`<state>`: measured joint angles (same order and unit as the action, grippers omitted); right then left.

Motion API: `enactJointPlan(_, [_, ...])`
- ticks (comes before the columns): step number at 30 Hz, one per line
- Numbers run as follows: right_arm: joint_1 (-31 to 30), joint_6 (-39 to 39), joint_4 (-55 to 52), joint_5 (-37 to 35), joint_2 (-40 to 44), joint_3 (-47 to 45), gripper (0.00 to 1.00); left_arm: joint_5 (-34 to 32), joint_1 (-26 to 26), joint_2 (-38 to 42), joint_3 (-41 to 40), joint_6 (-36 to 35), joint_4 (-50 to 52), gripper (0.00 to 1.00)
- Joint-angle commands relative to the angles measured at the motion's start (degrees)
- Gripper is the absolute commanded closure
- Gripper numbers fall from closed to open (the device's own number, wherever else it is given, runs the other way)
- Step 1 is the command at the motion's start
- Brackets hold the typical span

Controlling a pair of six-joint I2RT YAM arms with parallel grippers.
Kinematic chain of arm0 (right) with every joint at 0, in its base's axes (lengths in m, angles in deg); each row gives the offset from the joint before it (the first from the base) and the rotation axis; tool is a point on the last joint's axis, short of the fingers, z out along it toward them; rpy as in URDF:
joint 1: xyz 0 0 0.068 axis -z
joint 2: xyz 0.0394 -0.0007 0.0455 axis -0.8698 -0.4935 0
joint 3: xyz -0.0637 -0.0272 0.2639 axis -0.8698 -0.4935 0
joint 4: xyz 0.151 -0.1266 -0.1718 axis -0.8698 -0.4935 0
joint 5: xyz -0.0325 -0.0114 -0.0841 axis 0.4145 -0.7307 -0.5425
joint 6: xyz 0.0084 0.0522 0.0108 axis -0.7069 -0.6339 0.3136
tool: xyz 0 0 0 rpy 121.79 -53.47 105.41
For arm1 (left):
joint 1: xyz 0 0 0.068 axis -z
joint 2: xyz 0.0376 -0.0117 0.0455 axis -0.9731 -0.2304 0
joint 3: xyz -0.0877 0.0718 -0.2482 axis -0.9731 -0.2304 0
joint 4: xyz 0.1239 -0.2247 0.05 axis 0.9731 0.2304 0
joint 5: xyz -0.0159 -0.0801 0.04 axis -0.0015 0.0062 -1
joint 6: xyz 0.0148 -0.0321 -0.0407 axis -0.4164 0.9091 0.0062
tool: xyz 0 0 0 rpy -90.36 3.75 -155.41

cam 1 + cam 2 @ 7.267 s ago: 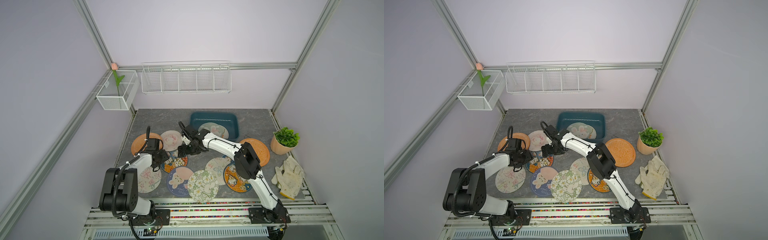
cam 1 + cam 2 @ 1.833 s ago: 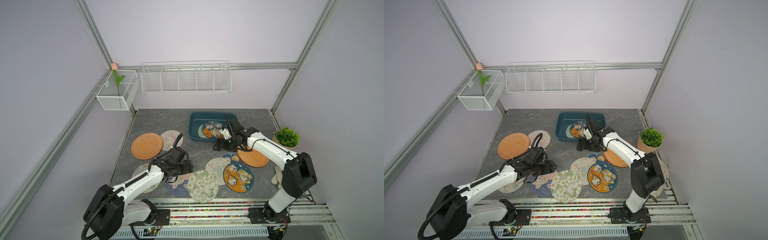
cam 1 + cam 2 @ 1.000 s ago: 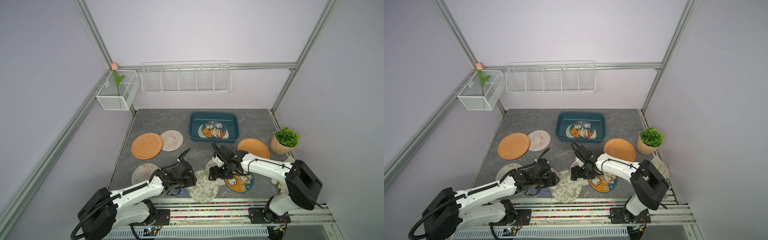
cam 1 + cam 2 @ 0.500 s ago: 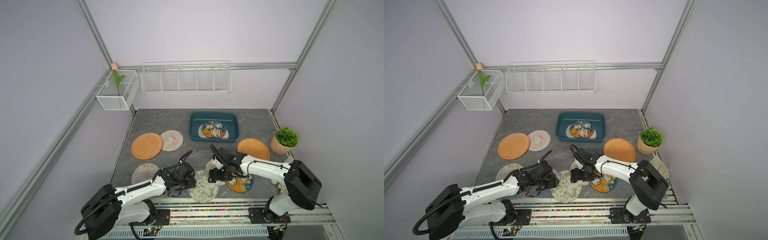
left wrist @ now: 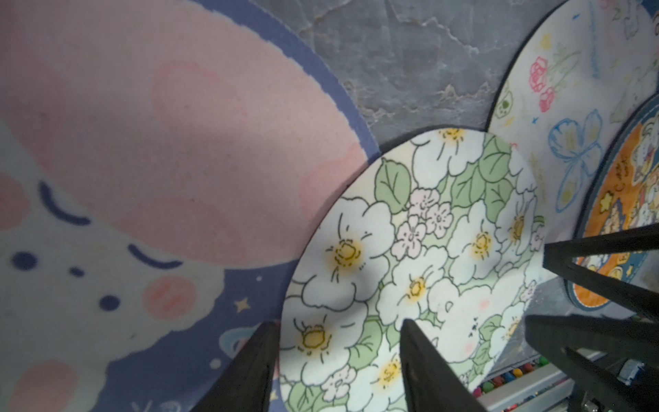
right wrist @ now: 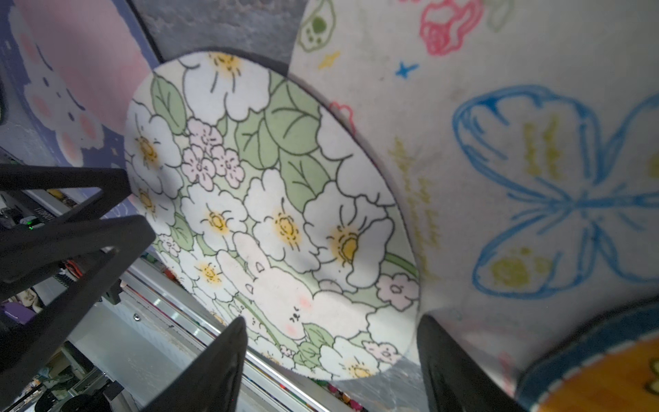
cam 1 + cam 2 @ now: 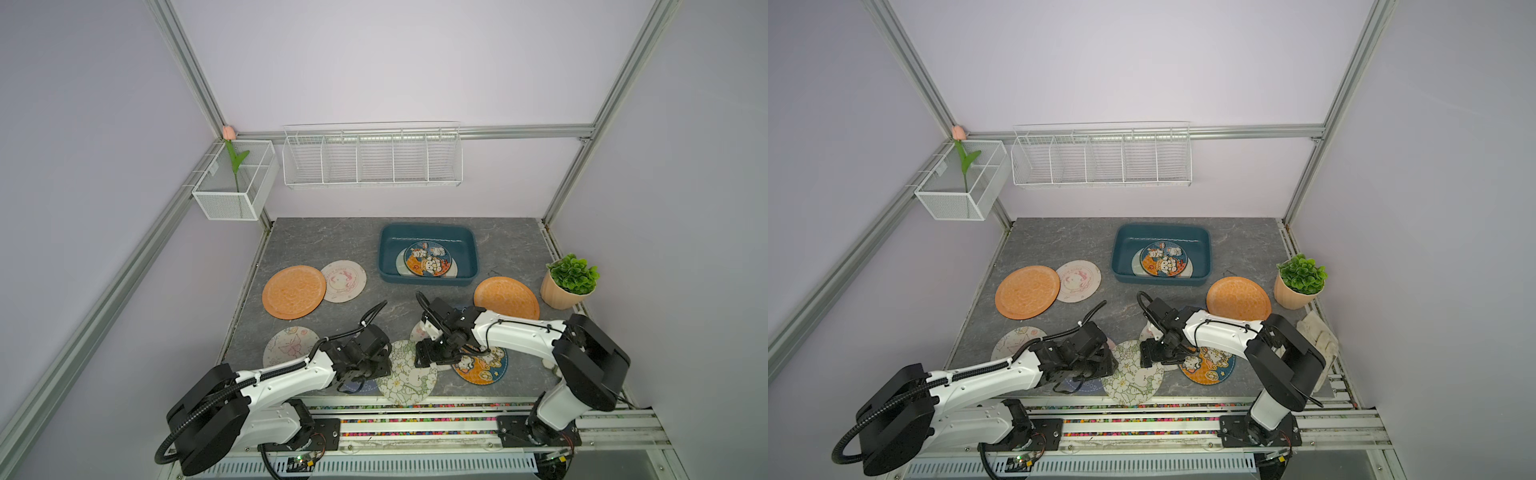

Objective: Put the coasters into the storage box
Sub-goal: Pick up the coaster from the center of the board.

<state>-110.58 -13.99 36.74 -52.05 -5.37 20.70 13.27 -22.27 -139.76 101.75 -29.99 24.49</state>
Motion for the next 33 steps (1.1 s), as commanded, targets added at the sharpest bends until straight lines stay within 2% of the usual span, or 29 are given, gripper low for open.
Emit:
enactJointPlan(1, [-0.83, -0.63, 1.64, 1.6, -2.14, 0.86, 0.28, -0.23, 0.34, -1.59, 0.74, -0.78, -0.2, 0.45])
enactJointPlan(4, [-0.83, -0.56, 1.55, 1.57, -2.62, 1.6, 0.32, -0.14, 0.35, -1.74, 1.05, -1.01, -0.01, 0.45])
enactJointPlan(8, [-0.8, -0.34, 1.15, 1.33, -2.9, 2.14, 0.43, -0.24, 0.35, -1.59, 1.23, -1.33, 0.4, 0.45])
enactJointPlan(14, [-0.83, 0.18, -0.1, 0.33, -2.92, 3.24, 0.73, -0.71, 0.36, -1.32, 1.9, -1.74, 1.37, 0.45])
enactJointPlan(18, [-0.77, 1.17, -2.05, -0.21, -2.47, 4.75, 0.9, -1.62, 0.26, -0.39, 2.58, -1.4, 2.47, 0.38])
enactJointPlan(24, [0.08, 2.65, -5.54, 0.65, 0.06, 6.65, 0.93, -5.29, -0.05, 0.61, 5.56, -0.63, 6.67, 0.27])
enactJointPlan(33, [3.41, 6.91, -13.3, 4.59, 4.52, 15.03, 0.93, -4.66, -4.91, 3.3, 6.71, -2.65, 5.34, 0.16])
